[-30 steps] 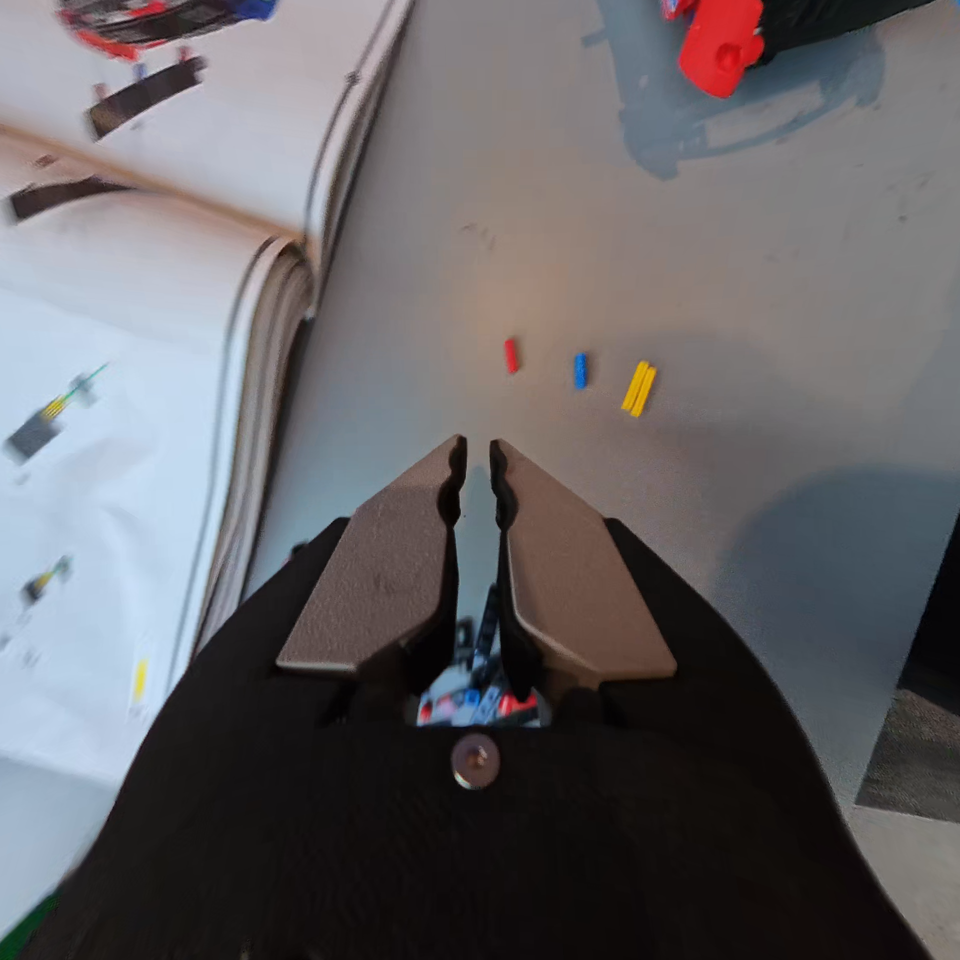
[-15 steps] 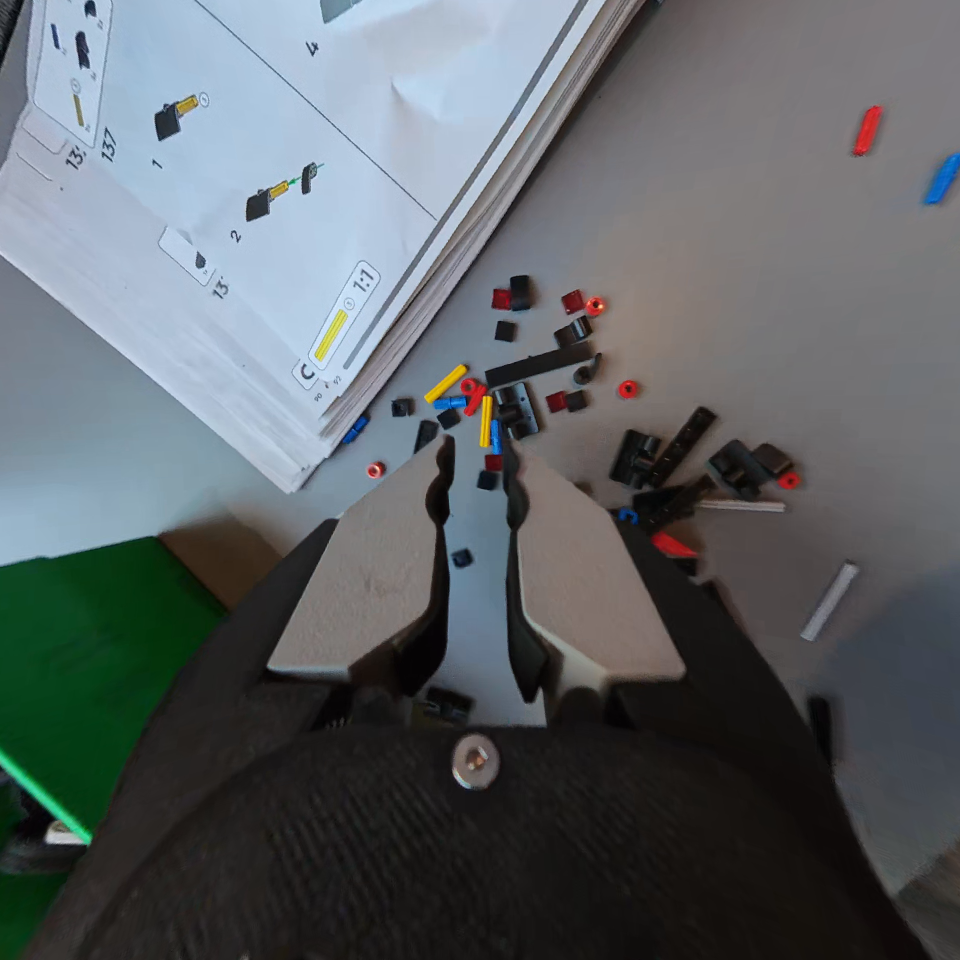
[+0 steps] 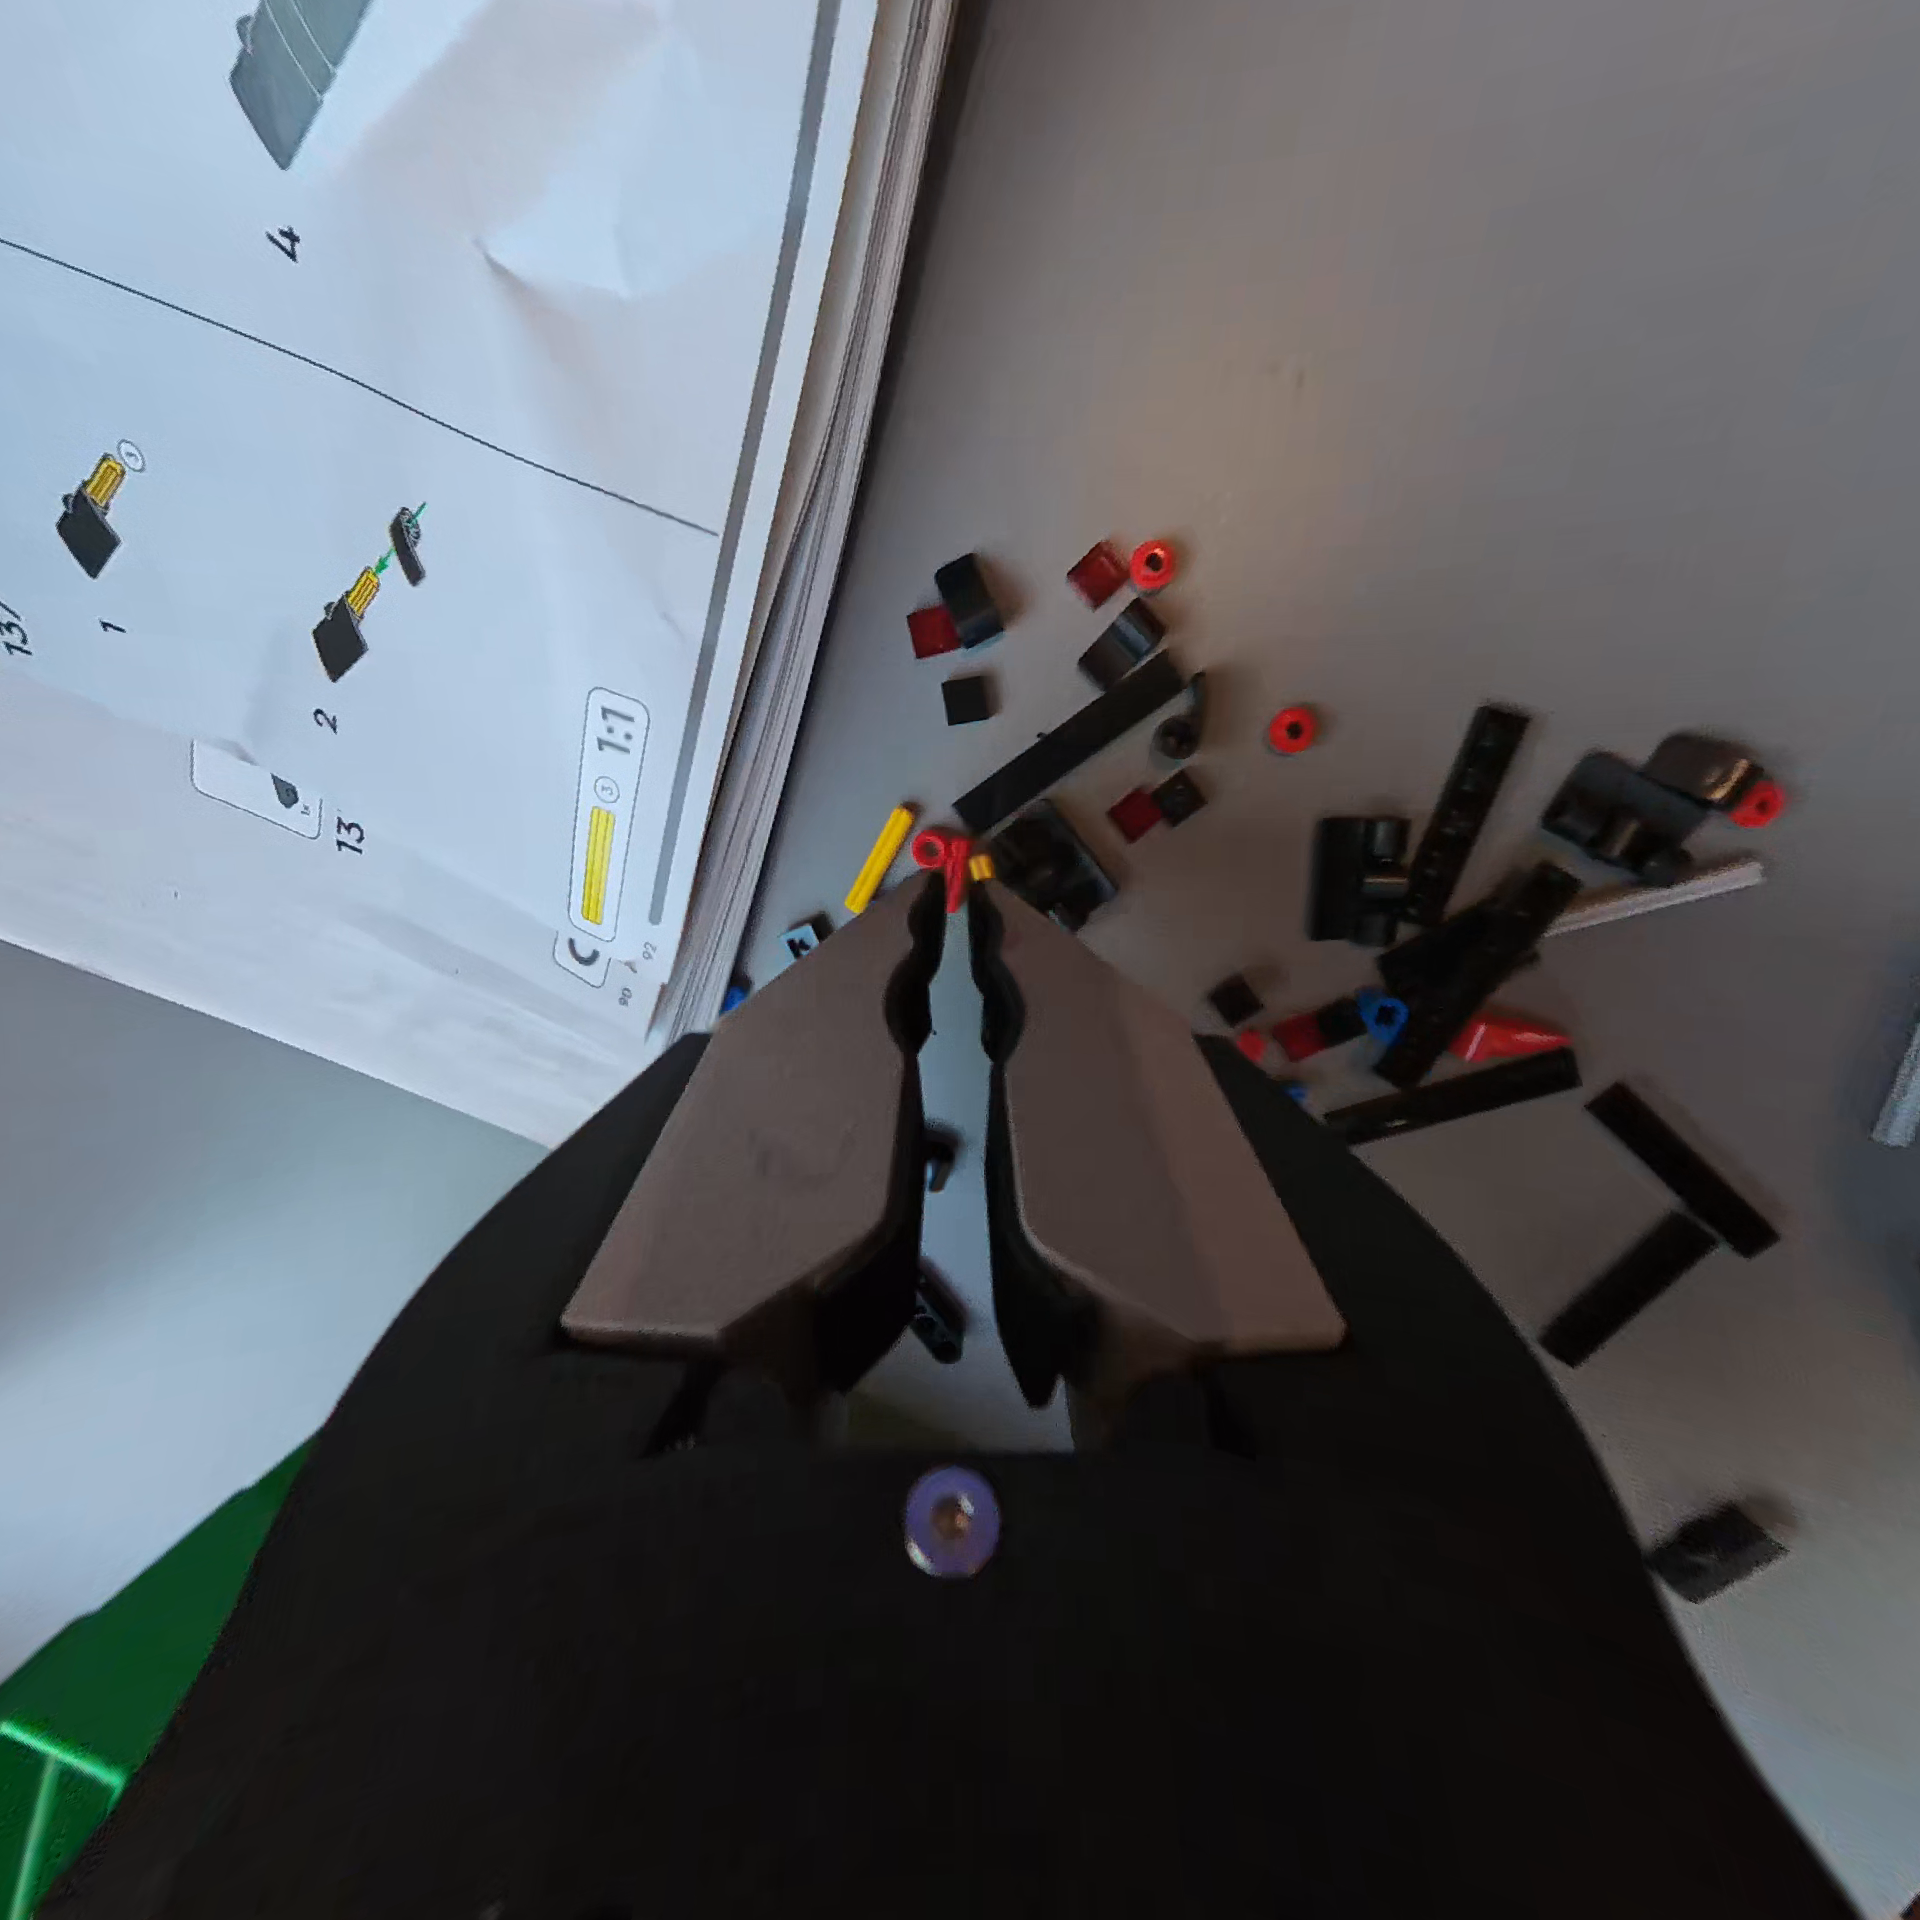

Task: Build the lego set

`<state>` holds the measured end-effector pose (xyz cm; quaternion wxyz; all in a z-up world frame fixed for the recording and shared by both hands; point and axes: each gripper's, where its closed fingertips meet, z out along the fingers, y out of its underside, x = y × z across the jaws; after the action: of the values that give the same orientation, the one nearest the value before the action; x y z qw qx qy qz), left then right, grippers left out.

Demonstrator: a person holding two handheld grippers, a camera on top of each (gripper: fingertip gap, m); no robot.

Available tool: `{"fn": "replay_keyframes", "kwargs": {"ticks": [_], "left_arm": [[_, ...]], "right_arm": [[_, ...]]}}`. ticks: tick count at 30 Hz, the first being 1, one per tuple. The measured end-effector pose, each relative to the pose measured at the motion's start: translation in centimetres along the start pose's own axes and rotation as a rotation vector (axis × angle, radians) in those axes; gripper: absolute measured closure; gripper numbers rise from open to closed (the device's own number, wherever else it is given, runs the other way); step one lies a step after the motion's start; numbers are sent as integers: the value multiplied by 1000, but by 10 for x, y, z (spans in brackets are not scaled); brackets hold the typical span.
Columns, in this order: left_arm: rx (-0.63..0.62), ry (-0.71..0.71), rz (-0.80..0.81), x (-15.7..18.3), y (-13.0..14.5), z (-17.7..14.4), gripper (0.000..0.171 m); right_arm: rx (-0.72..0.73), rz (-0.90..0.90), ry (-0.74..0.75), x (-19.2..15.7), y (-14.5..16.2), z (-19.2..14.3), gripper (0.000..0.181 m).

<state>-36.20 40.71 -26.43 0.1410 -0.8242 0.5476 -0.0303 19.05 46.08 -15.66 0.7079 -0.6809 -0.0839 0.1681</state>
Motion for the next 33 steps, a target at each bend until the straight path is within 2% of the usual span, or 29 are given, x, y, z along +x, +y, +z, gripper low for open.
{"fn": "replay_keyframes", "kwargs": {"ticks": [12, 28, 33], "left_arm": [[-30, 58, 26, 0, 2, 4, 169], [-38, 53, 67, 2, -1, 6, 169], [-105, 38, 81, -5, 10, 8, 170]], "right_arm": [[14, 35, -7, 3, -2, -1, 171], [18, 33, -7, 2, -2, -1, 171], [20, 36, -7, 3, -2, -1, 171]]}}
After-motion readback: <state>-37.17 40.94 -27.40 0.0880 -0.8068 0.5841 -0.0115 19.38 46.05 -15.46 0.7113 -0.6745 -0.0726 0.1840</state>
